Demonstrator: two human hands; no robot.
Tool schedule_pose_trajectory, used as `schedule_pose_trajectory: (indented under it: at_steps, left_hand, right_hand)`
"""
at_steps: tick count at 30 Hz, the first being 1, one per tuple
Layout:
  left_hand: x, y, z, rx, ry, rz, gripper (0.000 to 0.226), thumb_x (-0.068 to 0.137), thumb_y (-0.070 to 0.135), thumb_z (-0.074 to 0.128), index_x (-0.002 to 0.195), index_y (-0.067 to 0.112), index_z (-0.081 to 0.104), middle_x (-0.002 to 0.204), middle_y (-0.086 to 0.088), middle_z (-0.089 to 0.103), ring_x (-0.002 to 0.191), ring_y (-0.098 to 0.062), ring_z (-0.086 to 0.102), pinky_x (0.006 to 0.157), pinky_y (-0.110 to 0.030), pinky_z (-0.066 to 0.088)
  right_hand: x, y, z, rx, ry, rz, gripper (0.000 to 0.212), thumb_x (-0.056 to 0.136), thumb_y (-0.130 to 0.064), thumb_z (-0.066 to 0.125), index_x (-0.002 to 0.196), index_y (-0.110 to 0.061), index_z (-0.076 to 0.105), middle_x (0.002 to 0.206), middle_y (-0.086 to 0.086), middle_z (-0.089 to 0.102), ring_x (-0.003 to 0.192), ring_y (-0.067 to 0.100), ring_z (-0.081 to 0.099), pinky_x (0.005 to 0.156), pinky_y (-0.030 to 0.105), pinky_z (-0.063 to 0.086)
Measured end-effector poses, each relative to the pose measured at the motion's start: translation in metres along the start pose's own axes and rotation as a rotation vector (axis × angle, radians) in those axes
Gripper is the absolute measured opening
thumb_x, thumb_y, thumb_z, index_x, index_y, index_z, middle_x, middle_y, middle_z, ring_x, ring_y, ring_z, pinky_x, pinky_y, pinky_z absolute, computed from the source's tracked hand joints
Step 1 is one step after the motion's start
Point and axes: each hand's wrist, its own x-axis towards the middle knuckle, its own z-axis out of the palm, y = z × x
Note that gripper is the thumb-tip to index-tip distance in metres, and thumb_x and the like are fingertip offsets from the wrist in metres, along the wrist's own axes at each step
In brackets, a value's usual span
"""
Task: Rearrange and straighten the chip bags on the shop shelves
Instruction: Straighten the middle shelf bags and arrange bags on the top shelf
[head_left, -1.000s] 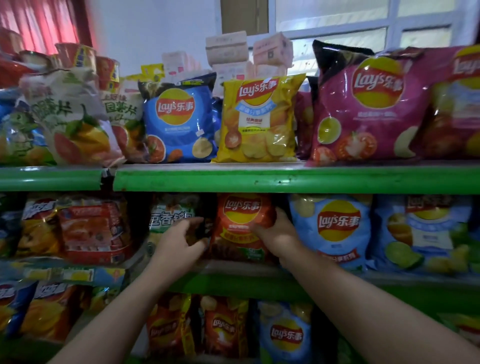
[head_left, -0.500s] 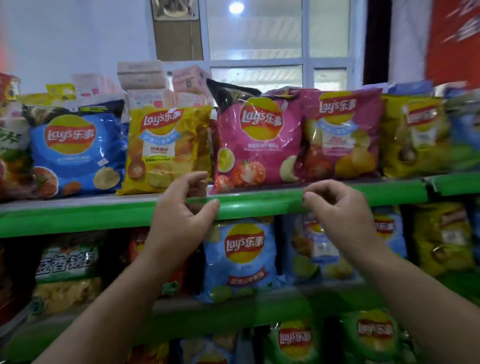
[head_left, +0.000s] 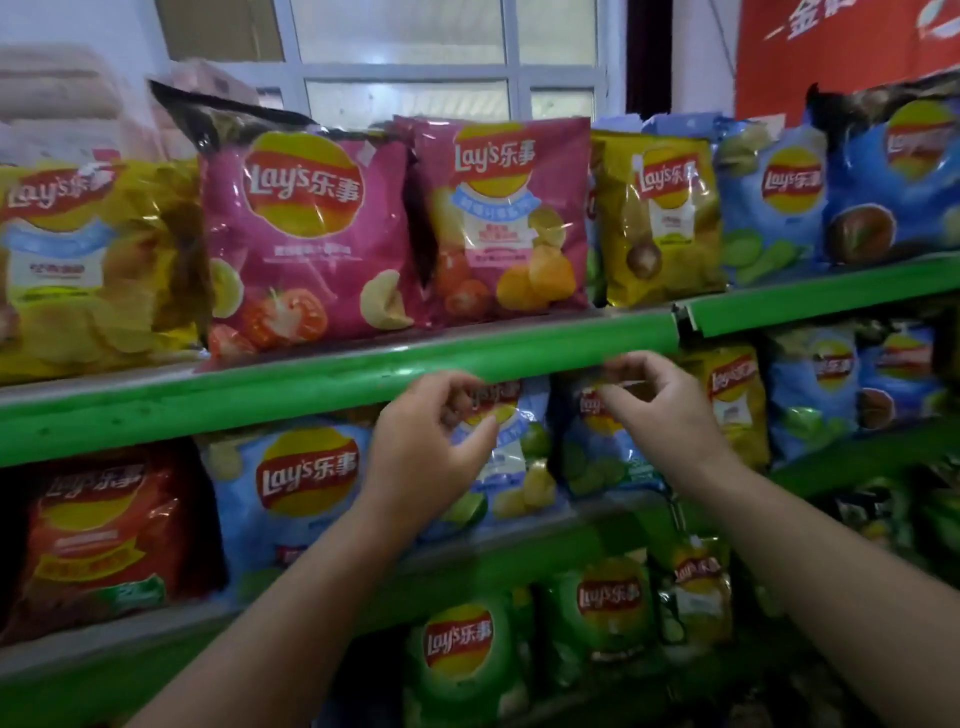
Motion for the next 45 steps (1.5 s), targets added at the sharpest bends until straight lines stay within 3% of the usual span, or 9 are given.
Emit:
schedule_pose_trajectory:
  at_steps: [6, 11, 15, 22, 27, 32, 38, 42, 45]
  left_hand:
    - [-0.011, 0.004, 0.067, -0.006, -0.143, -0.037, 0.035, 0.080, 0.023, 0.074, 0.112, 0.018, 0.063, 0.088, 0.005, 0.060, 0.081, -0.013, 0.059, 0.069, -0.030, 0.051]
    - [0.004, 0.021, 0.125, -0.138, -0.198, -0.114, 0.045, 0.079, 0.033, 0.071, 0.121, 0.020, 0.058, 0.095, 0.013, 0.055, 0.088, -0.011, 0.056, 0.076, -0.032, 0.051]
    - [0.030, 0.055, 0.156, -0.161, -0.174, 0.025, 0.049, 0.079, 0.041, 0.067, 0.124, 0.024, 0.058, 0.101, 0.014, 0.060, 0.091, -0.007, 0.060, 0.074, -0.036, 0.057]
    - [0.118, 0.121, 0.191, -0.138, 0.050, 0.147, 0.052, 0.077, 0.032, 0.069, 0.126, 0.019, 0.056, 0.109, 0.004, 0.060, 0.096, -0.012, 0.058, 0.080, -0.036, 0.056]
    - [0.161, 0.124, 0.198, 0.144, 0.285, 0.201, 0.045, 0.076, 0.021, 0.070, 0.119, 0.011, 0.060, 0.116, -0.010, 0.058, 0.111, -0.030, 0.054, 0.095, -0.037, 0.044]
    - [0.179, 0.106, 0.199, 0.342, 0.254, -0.010, 0.073, 0.072, 0.038, 0.077, 0.134, 0.019, 0.044, 0.137, -0.016, 0.039, 0.126, -0.037, 0.038, 0.105, -0.047, 0.037]
    - [0.197, 0.101, 0.201, 0.098, 0.162, -0.265, 0.117, 0.068, 0.051, 0.080, 0.148, 0.032, -0.003, 0.151, -0.017, 0.027, 0.131, -0.035, 0.040, 0.099, -0.043, 0.041]
    - [0.209, 0.097, 0.200, -0.061, 0.150, -0.355, 0.123, 0.063, 0.046, 0.084, 0.152, 0.027, 0.000, 0.143, -0.014, 0.042, 0.124, -0.031, 0.048, 0.095, -0.033, 0.038]
    - [0.212, 0.095, 0.201, -0.069, 0.123, -0.377, 0.120, 0.063, 0.048, 0.084, 0.153, 0.023, 0.008, 0.142, -0.013, 0.042, 0.127, -0.029, 0.045, 0.103, -0.039, 0.039]
  right_hand:
    - [-0.007, 0.047, -0.033, -0.060, -0.029, 0.087, 0.014, 0.090, -0.021, 0.068, 0.094, -0.033, 0.062, 0.095, -0.011, 0.065, 0.087, 0.004, 0.063, 0.065, 0.016, 0.050]
    - [0.000, 0.065, -0.077, -0.097, 0.030, 0.149, 0.019, 0.089, -0.019, 0.068, 0.107, -0.021, 0.065, 0.101, -0.003, 0.068, 0.095, 0.015, 0.066, 0.080, 0.033, 0.056]
    - [0.022, 0.069, -0.126, -0.097, 0.085, 0.091, 0.015, 0.089, -0.025, 0.067, 0.098, -0.036, 0.062, 0.098, -0.009, 0.068, 0.085, 0.005, 0.066, 0.069, 0.024, 0.056]
    - [0.106, 0.065, -0.220, -0.128, 0.380, 0.006, 0.016, 0.086, -0.033, 0.066, 0.100, -0.029, 0.059, 0.093, -0.009, 0.063, 0.086, 0.011, 0.062, 0.071, 0.031, 0.049]
    - [0.178, 0.060, -0.278, -0.275, 0.625, 0.032, 0.054, 0.081, -0.042, 0.070, 0.126, -0.016, 0.053, 0.133, 0.013, 0.046, 0.116, 0.029, 0.053, 0.100, 0.043, 0.046]
    - [0.226, 0.063, -0.314, -0.151, 0.445, 0.224, 0.096, 0.082, -0.042, 0.076, 0.154, -0.016, 0.019, 0.158, 0.015, 0.028, 0.140, 0.034, 0.035, 0.107, 0.040, 0.035]
    - [0.247, 0.074, -0.324, -0.302, 0.370, 0.260, 0.117, 0.072, -0.045, 0.083, 0.156, -0.017, 0.006, 0.160, 0.015, 0.027, 0.144, 0.036, 0.028, 0.114, 0.049, 0.028]
    - [0.251, 0.075, -0.332, -0.251, 0.342, 0.292, 0.120, 0.071, -0.045, 0.083, 0.156, -0.017, 0.003, 0.160, 0.014, 0.027, 0.145, 0.035, 0.027, 0.116, 0.054, 0.026]
    - [0.252, 0.075, -0.338, -0.244, 0.372, 0.294, 0.110, 0.073, -0.044, 0.083, 0.154, -0.011, 0.016, 0.155, 0.016, 0.036, 0.139, 0.037, 0.037, 0.113, 0.054, 0.032]
